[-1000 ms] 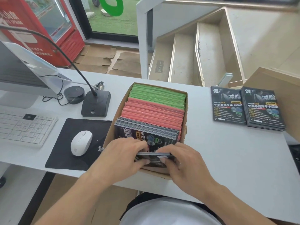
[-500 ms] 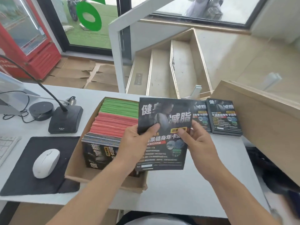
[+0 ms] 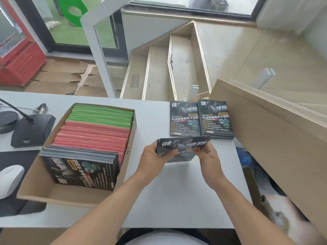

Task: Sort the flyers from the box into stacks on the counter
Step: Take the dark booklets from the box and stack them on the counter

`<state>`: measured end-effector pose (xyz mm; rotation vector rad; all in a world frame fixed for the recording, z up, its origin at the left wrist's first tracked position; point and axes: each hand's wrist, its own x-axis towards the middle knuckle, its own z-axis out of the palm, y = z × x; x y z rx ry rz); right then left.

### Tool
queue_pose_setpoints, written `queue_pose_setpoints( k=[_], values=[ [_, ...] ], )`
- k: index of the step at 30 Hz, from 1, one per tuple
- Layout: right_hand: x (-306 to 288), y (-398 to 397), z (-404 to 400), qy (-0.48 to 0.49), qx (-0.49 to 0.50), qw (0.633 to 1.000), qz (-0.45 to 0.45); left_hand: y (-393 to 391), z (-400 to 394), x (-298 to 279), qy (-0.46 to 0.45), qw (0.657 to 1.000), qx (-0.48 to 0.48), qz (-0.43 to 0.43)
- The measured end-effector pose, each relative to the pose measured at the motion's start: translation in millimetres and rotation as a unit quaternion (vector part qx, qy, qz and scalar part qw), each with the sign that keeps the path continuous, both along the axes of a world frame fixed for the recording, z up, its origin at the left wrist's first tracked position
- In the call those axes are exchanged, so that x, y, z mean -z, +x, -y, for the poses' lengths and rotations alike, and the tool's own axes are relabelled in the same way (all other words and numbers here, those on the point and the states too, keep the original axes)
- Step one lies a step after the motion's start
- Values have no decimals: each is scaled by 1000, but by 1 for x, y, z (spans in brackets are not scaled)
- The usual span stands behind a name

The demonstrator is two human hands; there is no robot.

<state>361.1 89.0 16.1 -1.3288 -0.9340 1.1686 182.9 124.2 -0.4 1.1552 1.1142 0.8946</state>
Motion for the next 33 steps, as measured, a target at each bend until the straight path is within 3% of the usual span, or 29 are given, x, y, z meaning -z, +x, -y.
queue_pose_setpoints(
  k=[9, 14, 23, 28, 33],
  values=[
    [12, 1, 5, 2, -21, 1000, 22, 12, 10, 3, -1, 997, -65, -32],
    [6, 6, 0, 8, -28, 999, 21, 12, 6, 0, 2, 997, -65, -31],
    [35, 10, 9, -54, -57, 991, 104, 16, 12, 5, -59, 996, -45, -43],
    [34, 9, -1, -86, -32, 994, 61, 26, -6, -10, -170, 976, -121, -61],
    [16, 17, -32, -114, 15, 993, -1, 29, -52, -24, -259, 965, -35, -14]
  ],
)
